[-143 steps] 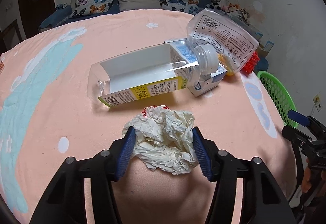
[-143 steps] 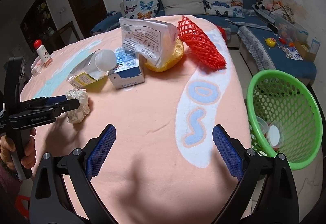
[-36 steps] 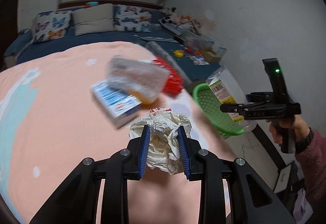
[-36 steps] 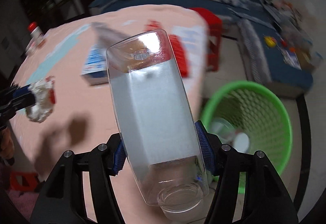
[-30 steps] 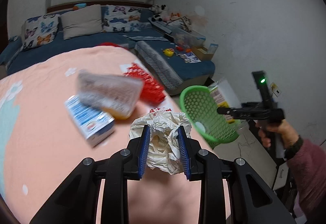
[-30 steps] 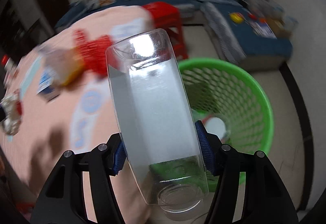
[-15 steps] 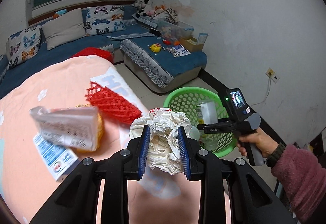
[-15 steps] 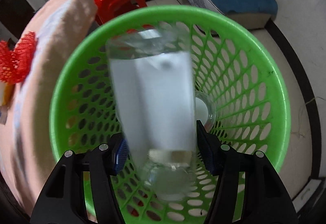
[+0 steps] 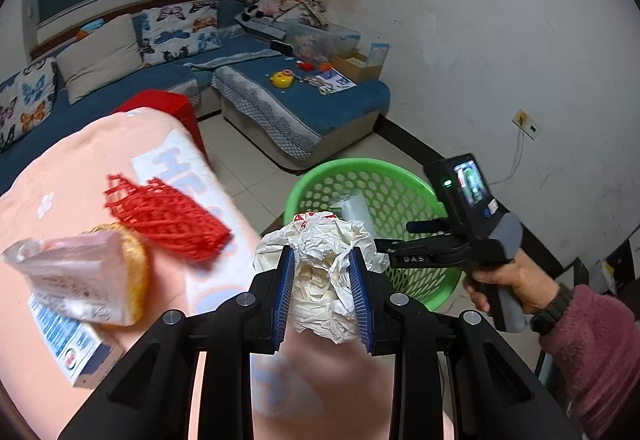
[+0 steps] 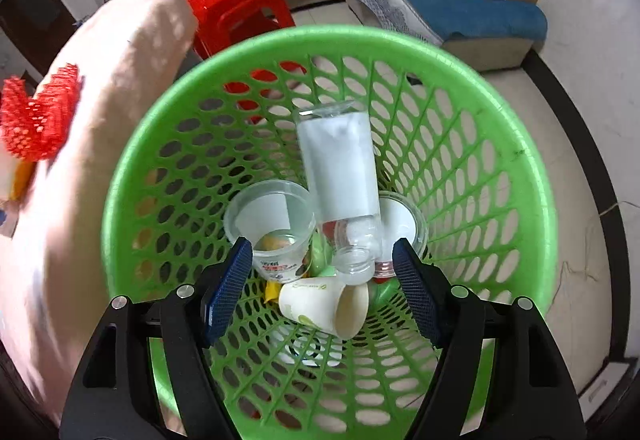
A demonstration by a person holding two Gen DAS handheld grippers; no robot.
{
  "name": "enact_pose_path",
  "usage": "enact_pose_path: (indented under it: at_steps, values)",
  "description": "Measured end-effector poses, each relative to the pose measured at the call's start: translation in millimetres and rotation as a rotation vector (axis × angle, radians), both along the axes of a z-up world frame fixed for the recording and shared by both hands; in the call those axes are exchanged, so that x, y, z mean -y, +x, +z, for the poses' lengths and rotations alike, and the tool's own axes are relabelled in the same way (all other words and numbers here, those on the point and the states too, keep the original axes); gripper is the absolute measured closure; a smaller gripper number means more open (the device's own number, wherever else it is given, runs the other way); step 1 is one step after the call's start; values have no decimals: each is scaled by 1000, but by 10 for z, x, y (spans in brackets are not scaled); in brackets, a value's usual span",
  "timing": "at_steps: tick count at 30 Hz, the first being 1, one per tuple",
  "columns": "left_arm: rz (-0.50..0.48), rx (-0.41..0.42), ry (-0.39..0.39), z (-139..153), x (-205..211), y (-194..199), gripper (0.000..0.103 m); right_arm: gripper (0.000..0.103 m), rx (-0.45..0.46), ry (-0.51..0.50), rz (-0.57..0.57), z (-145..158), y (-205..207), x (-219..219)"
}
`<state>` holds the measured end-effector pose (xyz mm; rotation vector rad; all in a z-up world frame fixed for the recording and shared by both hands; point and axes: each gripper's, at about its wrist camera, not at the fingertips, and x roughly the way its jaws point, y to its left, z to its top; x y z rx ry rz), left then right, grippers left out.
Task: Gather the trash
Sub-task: 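Carry the clear bottle over the green basket and open the right tool, then drop the white tissue into the green basket by opening the left tool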
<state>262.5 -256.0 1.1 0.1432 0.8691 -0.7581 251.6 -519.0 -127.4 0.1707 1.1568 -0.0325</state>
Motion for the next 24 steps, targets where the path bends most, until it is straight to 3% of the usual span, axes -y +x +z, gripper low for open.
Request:
enact_pose_path:
  at_steps: [8,14,24]
  values:
    - [-56,-36,30,-203,467,88,75,28,98,-49,0,453,-530,110]
    - [-82,-55,66,-379,781,135,72,27,126,-56,-16,533,-885,231]
    - [-99,-105,72,-569,991,146,44,27,127,-41,-42,510,-1124,279]
